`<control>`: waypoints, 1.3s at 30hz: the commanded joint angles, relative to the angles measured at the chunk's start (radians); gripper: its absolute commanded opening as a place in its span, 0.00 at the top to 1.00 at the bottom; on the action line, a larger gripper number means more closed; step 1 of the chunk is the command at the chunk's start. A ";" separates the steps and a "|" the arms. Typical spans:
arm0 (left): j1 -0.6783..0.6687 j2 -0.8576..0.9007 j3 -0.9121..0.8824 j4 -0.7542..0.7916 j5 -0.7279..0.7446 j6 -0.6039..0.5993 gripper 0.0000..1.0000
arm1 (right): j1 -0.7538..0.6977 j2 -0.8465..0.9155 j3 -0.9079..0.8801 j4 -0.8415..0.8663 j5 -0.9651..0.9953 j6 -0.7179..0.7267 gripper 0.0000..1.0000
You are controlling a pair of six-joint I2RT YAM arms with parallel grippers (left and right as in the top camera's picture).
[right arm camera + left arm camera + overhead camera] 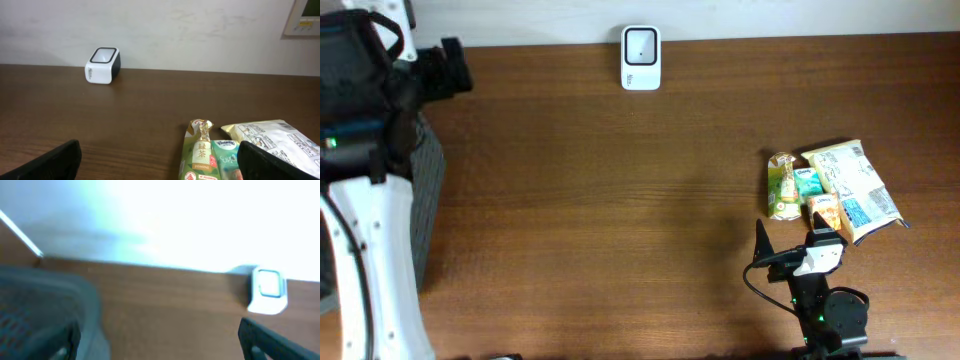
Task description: Scan the item barcode
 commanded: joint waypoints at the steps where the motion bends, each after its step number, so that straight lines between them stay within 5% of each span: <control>1: -0.051 -0.156 -0.220 0.265 0.024 0.008 0.01 | 0.005 -0.010 -0.007 -0.003 -0.006 0.000 0.01; 7: -0.073 -0.550 -0.995 1.028 0.031 0.008 0.01 | 0.005 -0.010 -0.007 -0.003 -0.006 0.000 0.01; 9: -0.073 -0.708 -1.199 1.133 0.030 0.008 0.01 | 0.005 -0.010 -0.007 -0.003 -0.006 0.000 0.01; 14: -0.073 -1.099 -1.591 1.170 0.031 0.008 0.01 | 0.005 -0.010 -0.007 -0.003 -0.006 0.000 0.01; 19: -0.073 -1.317 -1.770 1.186 0.030 0.009 0.01 | 0.005 -0.010 -0.007 -0.003 -0.006 0.000 0.02; 24: -0.073 -1.408 -1.786 1.062 0.031 0.008 0.01 | 0.005 -0.010 -0.007 -0.003 -0.006 0.000 0.01; 29: -0.077 -1.519 -1.786 0.686 0.029 0.008 0.01 | 0.005 -0.010 -0.007 -0.003 -0.006 0.000 0.01; 39: -0.077 -1.518 -1.785 0.698 0.023 0.008 0.01 | 0.005 -0.010 -0.007 -0.003 -0.006 0.000 0.01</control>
